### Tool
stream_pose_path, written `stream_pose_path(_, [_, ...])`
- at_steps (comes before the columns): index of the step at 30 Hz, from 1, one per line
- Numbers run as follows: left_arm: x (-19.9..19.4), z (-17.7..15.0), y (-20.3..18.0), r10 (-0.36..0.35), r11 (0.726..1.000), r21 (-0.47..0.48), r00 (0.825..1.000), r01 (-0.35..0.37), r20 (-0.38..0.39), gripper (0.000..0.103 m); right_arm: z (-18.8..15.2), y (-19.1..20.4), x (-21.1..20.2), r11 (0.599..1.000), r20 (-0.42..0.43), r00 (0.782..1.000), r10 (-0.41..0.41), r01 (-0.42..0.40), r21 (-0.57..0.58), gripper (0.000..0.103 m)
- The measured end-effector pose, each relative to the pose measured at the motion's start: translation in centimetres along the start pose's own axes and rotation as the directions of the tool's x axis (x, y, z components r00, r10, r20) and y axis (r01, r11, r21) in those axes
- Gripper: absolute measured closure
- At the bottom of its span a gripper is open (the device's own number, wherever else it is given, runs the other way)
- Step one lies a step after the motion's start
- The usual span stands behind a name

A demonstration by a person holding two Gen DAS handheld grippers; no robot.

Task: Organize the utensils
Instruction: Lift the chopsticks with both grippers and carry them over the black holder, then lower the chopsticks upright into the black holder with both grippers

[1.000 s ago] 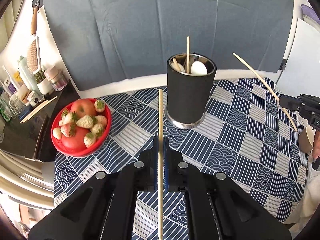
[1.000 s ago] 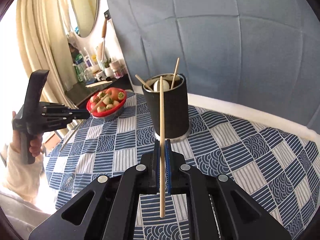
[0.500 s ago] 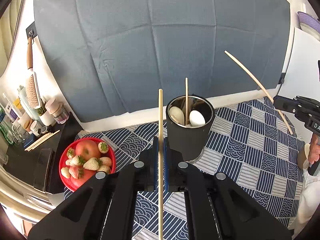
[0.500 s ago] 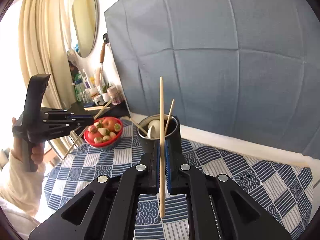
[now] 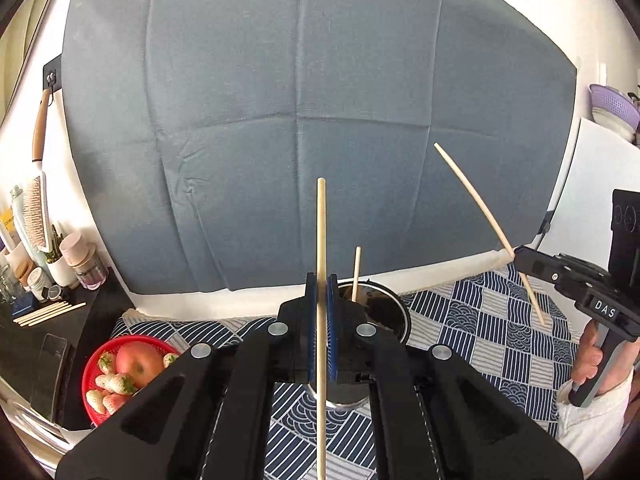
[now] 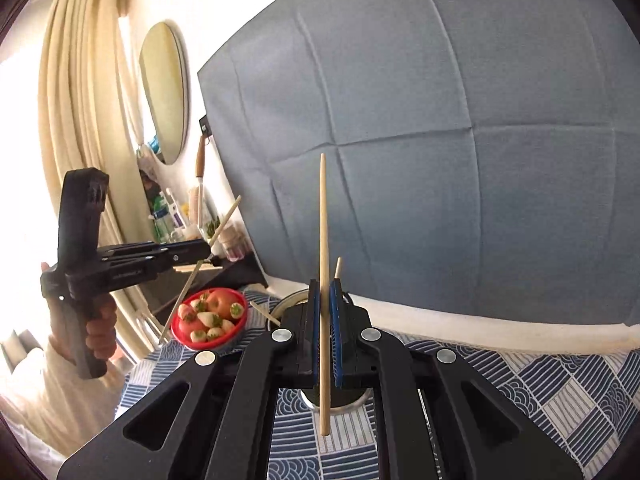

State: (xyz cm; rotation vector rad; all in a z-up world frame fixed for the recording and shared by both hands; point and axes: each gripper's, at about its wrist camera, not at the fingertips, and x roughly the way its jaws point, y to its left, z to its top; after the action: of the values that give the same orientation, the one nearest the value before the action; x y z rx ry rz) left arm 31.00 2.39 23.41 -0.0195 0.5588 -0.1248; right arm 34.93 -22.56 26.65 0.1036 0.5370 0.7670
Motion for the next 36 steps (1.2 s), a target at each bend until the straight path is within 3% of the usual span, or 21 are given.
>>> stream_pose_path(5, [0.9, 0.5, 0.2, -0.07, 0.997, -0.023, 0.997, 0.071, 0.043, 0.098, 0.1, -0.6, 0.4, 0.999, 0.081, 0.996, 0.022, -0.024, 0.034, 0.098])
stream_pose_path(10, [1.3, 0.9, 0.2, -0.116, 0.993, -0.023, 0.984, 0.12, 0.136, 0.098, 0.0, -0.9, 0.6, 0.997, 0.175, 0.983, 0.048, -0.057, 0.049, 0.098])
stream_pose_path(16, [1.7, 0.7, 0.6, -0.181, 0.979, -0.036, 0.943, 0.199, 0.279, 0.098, -0.3, -1.8, 1.6, 0.988, 0.248, 0.961, 0.123, -0.142, 0.061, 0.098])
stream_pose_path(20, [2.7, 0.8, 1.4, -0.232, 0.963, -0.053, 0.916, 0.263, 0.329, 0.098, -0.6, -2.8, 2.5, 0.97, 0.298, 0.935, 0.193, -0.228, 0.087, 0.098])
stream_pose_path(23, [3.3, 0.6, 2.4, -0.283, 0.938, -0.088, 0.886, 0.336, 0.367, 0.098, -1.0, -3.3, 3.2, 0.947, 0.354, 0.9, 0.255, -0.307, 0.098, 0.098])
stream_pose_path(25, [3.7, 0.4, 2.8, -0.268, 0.937, -0.107, 0.881, 0.333, 0.389, 0.098, -1.3, -3.5, 3.9, 0.931, 0.374, 0.881, 0.289, -0.349, 0.103, 0.098])
stream_pose_path(28, [4.8, 0.2, 3.3, -0.276, 0.926, -0.131, 0.873, 0.354, 0.403, 0.098, -1.7, -3.2, 5.4, 0.924, 0.383, 0.873, 0.304, -0.367, 0.103, 0.098])
stream_pose_path(33, [6.3, -0.5, 3.8, -0.288, 0.916, -0.145, 0.863, 0.375, 0.415, 0.098, -2.6, -3.6, 7.6, 0.927, 0.378, 0.879, 0.289, -0.356, 0.117, 0.098])
stream_pose_path(36, [7.5, -0.8, 3.7, -0.253, 0.925, -0.166, 0.879, 0.343, 0.405, 0.098, -3.1, -3.5, 9.2, 0.929, 0.374, 0.881, 0.289, -0.353, 0.114, 0.098])
